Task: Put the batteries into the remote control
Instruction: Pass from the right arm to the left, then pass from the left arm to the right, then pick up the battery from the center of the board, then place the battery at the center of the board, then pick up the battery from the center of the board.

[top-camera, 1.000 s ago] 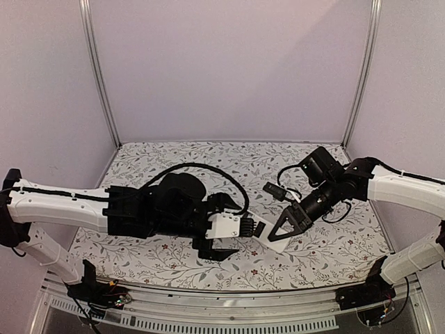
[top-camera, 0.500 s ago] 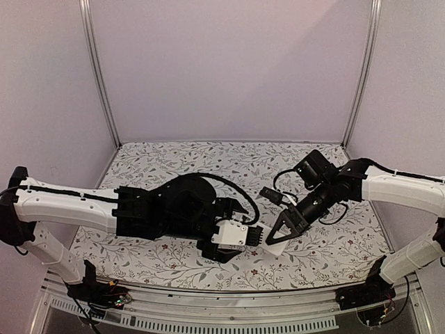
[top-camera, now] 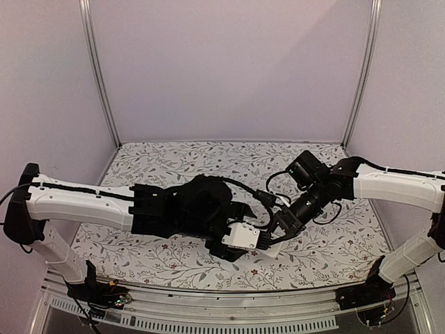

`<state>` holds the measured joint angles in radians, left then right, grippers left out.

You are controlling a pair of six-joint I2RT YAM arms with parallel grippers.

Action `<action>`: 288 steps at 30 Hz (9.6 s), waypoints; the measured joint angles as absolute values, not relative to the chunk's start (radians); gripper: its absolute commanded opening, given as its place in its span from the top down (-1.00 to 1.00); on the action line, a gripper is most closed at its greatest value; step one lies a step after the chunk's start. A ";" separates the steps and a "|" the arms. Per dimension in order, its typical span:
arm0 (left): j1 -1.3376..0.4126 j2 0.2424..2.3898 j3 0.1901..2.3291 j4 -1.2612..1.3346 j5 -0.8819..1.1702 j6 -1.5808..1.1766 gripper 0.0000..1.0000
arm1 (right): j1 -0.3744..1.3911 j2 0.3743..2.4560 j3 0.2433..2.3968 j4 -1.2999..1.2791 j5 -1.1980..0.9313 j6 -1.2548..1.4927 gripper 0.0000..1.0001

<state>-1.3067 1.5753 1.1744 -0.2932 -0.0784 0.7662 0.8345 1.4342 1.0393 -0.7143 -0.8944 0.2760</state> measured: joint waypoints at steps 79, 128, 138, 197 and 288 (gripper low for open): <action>-1.291 1.542 1.184 0.001 -0.475 -0.187 -0.83 | 0.665 1.174 0.878 -0.043 -0.575 0.714 1.00; -0.872 1.941 1.435 -0.600 -0.111 -0.318 0.13 | 0.532 1.138 0.804 -0.267 -0.774 0.533 1.00; -0.870 2.077 1.528 -0.672 -0.174 -0.389 0.33 | 0.523 1.138 0.804 -0.284 -0.773 0.521 1.00; -1.026 2.080 1.461 -0.776 -0.208 -1.443 0.51 | 0.510 1.066 0.778 -0.336 -0.795 0.469 1.00; -0.860 2.011 1.322 -0.604 0.185 1.076 0.88 | 0.461 1.002 0.756 -0.389 -0.800 0.448 1.00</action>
